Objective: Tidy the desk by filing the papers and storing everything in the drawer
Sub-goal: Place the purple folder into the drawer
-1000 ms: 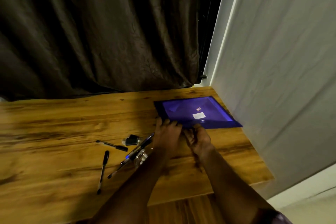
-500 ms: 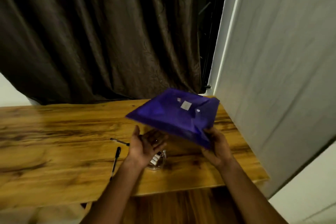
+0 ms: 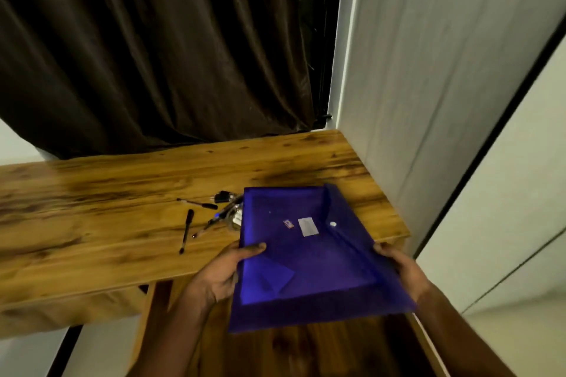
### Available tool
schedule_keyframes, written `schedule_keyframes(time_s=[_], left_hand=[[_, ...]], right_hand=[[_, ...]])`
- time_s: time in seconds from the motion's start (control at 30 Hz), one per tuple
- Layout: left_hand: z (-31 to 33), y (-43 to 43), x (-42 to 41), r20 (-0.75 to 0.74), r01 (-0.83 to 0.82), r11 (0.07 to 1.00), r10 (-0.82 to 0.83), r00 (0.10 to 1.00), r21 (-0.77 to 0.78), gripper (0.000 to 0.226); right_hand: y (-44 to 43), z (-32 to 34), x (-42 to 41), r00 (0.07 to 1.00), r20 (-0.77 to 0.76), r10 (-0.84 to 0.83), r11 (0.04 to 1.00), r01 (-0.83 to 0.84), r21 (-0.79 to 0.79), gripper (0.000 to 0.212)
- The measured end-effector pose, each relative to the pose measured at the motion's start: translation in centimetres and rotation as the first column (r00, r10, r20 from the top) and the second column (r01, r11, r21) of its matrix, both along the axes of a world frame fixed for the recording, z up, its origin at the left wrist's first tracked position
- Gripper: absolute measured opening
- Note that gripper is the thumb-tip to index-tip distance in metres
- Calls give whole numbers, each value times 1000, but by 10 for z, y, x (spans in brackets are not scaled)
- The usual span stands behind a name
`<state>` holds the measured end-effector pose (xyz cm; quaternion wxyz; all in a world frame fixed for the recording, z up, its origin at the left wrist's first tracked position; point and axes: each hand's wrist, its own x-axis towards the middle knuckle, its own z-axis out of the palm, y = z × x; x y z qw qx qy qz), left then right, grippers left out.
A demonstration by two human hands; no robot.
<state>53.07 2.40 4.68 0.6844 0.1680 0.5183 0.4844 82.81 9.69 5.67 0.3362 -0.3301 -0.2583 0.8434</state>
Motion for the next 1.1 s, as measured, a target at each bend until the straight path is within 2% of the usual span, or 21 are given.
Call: schedule_keyframes(time_s=[0.07,0.17,0.2,0.3,0.33,0.47,0.57,0.67,0.77,0.87,0.93,1.0,1.1], left_hand=[[-11,-11,18,-15,58,998,-58,998,-2,43],[-21,-31,47,58,169,985,-167,984,-24,37],[-26,-36,54,81,198,980,-196,977,-13,39],[-38,-50,70,136,289,957,-285,949,-8,51],[-43,-56,73,154,316,948,-310,938,-21,54],[-63,-81,80,203,366,928,-345,916,-74,53],[-72,-95,79,232,378,917,-343,910,-127,49],[-80,-103,77,163,380,911,-355,921,-162,61],[-92,-105,71,139,319,926,-295,945,-204,57],[-106,-97,68,82,153,957,-137,987,-246,51],[-117,-91,69,-24,44,974,-50,998,-224,57],[-130,-85,73,-143,-41,984,16,990,-174,62],[-150,-73,77,-203,-168,975,136,970,-147,55]], right_hand=[[-7,-4,21,1000,-2,-4,1000,4,14,59],[-11,-10,50,993,104,50,999,-48,-22,41],[-13,-11,58,986,150,73,997,-67,-46,44],[-19,-24,81,953,282,113,993,-97,-71,78],[-23,-26,86,949,291,120,992,-103,-75,80],[-40,-36,94,957,245,158,983,-128,-133,54],[-52,-48,95,956,178,233,961,-199,-190,49],[-55,-63,91,945,175,275,949,-237,-208,45],[-48,-82,84,935,276,221,968,-176,-180,47],[-33,-106,73,827,554,90,994,-44,-96,71],[-30,-117,63,731,682,4,1000,1,-7,61],[-35,-121,53,711,702,-50,998,55,15,45],[-38,-125,42,659,747,-91,993,-1,122,36]])
